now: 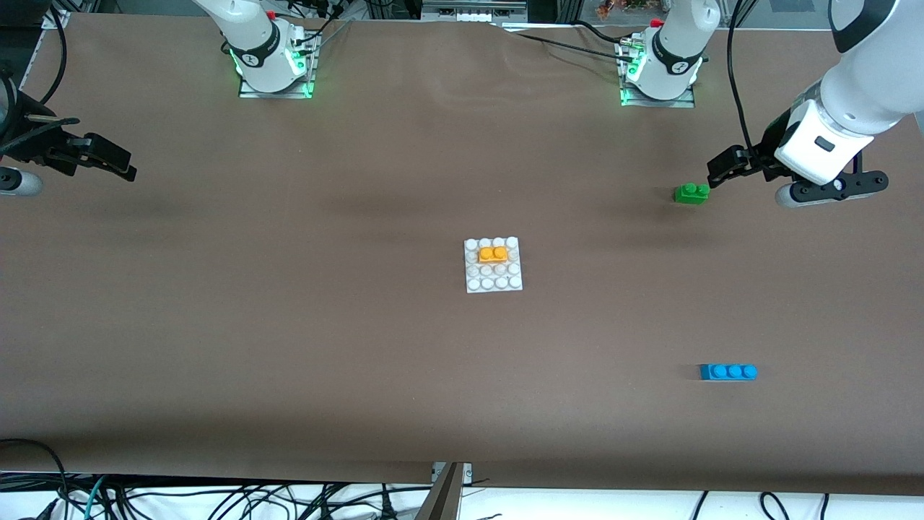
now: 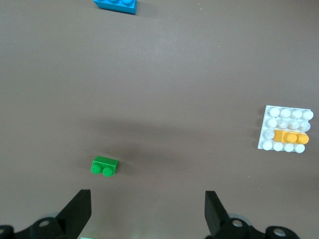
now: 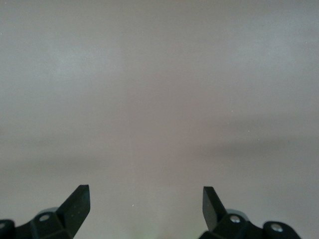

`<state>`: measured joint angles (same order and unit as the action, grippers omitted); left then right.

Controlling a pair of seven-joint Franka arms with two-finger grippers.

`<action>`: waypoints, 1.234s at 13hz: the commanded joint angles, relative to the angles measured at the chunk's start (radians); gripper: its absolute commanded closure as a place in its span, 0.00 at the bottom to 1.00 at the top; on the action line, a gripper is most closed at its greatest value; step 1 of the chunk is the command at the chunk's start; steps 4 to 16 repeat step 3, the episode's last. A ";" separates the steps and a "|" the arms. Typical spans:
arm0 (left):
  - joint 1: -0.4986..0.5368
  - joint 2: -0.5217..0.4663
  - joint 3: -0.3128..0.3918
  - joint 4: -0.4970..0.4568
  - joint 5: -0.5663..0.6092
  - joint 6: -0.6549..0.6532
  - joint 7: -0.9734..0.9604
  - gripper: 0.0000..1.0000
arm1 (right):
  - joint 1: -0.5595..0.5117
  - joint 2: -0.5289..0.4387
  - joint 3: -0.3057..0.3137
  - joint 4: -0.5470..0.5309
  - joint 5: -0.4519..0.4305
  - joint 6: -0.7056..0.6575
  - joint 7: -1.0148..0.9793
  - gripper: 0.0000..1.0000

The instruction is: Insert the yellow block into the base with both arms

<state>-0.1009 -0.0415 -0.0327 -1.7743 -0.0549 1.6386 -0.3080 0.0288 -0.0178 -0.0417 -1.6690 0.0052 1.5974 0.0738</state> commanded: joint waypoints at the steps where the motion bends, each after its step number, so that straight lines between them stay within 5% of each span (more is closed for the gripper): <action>1: 0.010 -0.001 -0.009 0.021 0.027 -0.023 0.012 0.00 | -0.007 -0.008 0.005 -0.008 0.015 0.004 0.001 0.00; 16: 0.012 -0.001 -0.004 0.021 0.027 -0.023 0.015 0.00 | -0.007 -0.008 0.005 -0.008 0.015 0.004 0.001 0.00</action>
